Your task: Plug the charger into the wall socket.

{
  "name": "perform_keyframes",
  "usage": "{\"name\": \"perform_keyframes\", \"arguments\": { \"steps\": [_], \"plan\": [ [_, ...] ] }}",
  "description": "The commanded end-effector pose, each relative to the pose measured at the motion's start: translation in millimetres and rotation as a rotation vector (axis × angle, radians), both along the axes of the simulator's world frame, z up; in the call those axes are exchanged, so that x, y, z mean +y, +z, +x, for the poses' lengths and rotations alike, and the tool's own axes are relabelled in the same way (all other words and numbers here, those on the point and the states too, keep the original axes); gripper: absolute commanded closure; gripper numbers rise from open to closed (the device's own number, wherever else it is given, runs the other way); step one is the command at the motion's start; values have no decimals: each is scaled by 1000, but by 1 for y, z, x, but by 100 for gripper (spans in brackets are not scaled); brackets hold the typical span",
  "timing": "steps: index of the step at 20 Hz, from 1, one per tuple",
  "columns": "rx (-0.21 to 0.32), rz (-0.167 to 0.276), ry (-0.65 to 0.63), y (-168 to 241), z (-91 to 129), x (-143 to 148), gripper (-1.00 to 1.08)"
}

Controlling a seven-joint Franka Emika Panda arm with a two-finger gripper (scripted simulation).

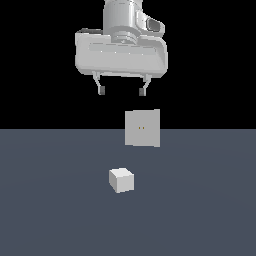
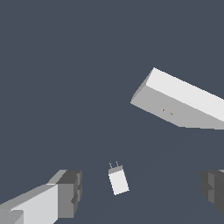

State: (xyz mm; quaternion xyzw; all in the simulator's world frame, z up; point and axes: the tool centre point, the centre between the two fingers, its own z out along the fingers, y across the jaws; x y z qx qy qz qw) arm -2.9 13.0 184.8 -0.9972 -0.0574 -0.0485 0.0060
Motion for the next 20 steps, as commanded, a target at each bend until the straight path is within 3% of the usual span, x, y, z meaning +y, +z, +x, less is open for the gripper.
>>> {"name": "perform_keyframes", "arguments": {
  "steps": [1,20],
  "plan": [
    [-13,2,23,-9,-7,1,-92],
    [-140,29,243,-97,-65,0,-92]
  ]
}}
